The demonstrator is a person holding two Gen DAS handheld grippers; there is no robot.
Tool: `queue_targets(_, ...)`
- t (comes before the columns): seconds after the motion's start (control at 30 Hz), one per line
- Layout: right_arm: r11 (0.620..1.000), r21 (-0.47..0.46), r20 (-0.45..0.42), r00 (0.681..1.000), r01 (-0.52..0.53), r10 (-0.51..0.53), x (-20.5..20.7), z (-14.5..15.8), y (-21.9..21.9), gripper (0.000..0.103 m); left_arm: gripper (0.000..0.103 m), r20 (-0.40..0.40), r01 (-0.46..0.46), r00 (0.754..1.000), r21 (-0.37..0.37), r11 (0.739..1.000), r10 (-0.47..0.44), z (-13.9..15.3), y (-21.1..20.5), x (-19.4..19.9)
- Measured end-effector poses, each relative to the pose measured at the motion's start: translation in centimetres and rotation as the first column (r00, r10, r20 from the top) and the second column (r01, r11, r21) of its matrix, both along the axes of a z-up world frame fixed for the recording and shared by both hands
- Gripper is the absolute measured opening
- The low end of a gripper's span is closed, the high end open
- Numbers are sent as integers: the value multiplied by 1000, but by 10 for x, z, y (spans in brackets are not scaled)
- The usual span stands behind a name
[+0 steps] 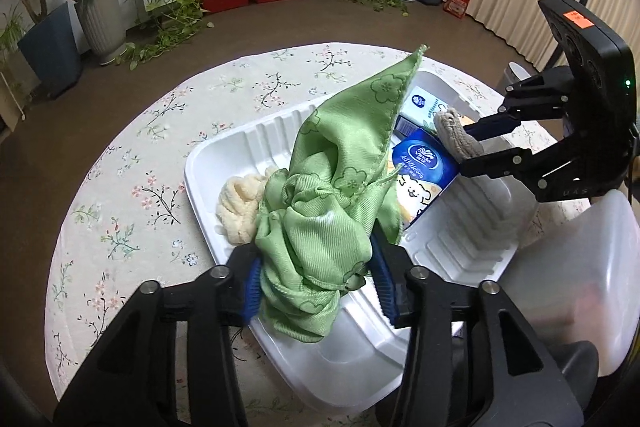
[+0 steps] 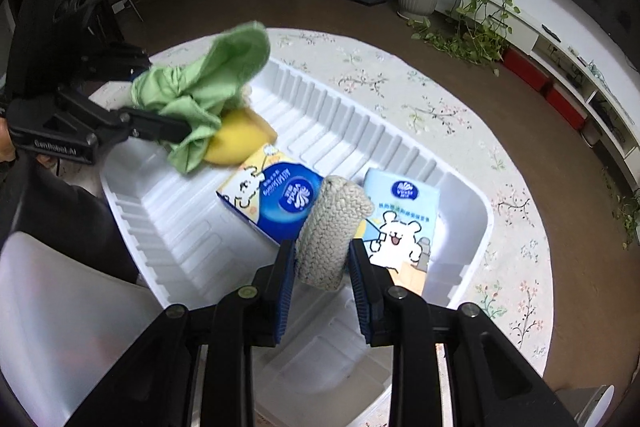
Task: Organize soft objects
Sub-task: 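Release the cloth into the tray with the left gripper while the right gripper drops the sock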
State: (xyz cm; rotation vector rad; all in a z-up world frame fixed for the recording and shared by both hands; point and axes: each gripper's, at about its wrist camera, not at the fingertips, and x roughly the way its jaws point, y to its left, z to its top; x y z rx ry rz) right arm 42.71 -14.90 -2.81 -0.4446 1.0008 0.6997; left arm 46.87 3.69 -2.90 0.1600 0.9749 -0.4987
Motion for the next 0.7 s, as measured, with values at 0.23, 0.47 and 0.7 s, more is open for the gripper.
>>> queue_targets(0.23,1000,4,19,1000,20,-20,-1,2,-3,38,74,6,-26,1000,-29,999,26,2,8,2)
queue_targets(0.47,997,46,41,997,57,-59,-3,12,-18,60,88,27,-45,999,-62,997,47,6,16,-5)
queue_targets(0.7,989,96,59,991,115,-121,-7,23,-35,85,103,71,-125,988,-116,985,134,19,34,-15)
